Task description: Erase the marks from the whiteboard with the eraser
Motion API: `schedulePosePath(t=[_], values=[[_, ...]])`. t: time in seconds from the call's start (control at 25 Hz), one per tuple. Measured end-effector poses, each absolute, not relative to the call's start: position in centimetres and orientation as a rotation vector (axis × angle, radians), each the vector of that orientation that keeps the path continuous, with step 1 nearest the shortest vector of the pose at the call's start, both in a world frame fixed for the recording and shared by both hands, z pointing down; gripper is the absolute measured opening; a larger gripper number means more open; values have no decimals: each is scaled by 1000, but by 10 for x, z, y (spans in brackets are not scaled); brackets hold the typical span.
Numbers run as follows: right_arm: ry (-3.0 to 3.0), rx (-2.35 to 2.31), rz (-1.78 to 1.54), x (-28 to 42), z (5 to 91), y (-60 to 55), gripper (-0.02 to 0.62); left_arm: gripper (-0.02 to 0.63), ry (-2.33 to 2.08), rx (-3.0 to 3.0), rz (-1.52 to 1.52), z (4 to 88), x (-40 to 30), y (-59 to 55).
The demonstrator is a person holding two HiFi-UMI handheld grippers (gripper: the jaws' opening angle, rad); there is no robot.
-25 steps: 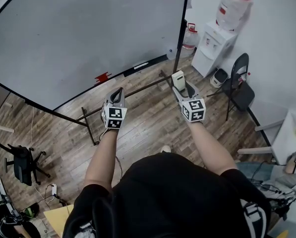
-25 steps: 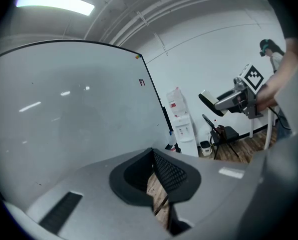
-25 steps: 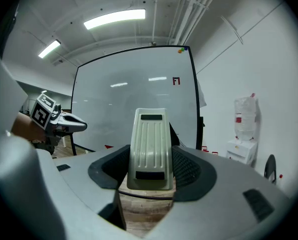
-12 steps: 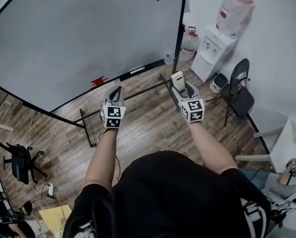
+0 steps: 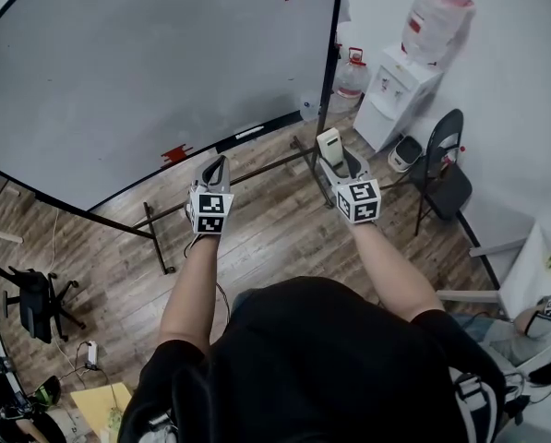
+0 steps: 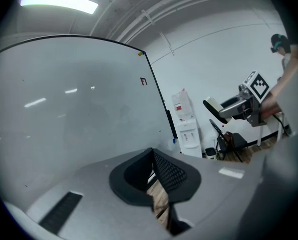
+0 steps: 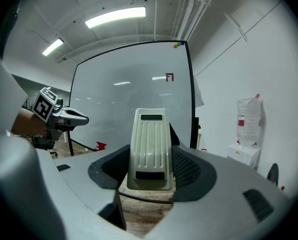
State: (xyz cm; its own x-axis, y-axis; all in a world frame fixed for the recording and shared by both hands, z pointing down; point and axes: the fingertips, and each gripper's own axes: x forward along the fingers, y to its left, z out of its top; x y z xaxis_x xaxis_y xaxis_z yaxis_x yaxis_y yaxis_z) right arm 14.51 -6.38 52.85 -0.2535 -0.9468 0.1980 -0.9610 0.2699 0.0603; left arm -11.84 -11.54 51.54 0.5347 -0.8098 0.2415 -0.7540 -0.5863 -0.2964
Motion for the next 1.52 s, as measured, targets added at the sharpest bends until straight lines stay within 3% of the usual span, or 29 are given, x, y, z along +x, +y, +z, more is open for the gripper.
schedulePosePath(t=[1.52], values=[[-2298, 1788, 184, 174, 556, -116, 250, 11, 1316, -2664, -583, 548, -90, -169]])
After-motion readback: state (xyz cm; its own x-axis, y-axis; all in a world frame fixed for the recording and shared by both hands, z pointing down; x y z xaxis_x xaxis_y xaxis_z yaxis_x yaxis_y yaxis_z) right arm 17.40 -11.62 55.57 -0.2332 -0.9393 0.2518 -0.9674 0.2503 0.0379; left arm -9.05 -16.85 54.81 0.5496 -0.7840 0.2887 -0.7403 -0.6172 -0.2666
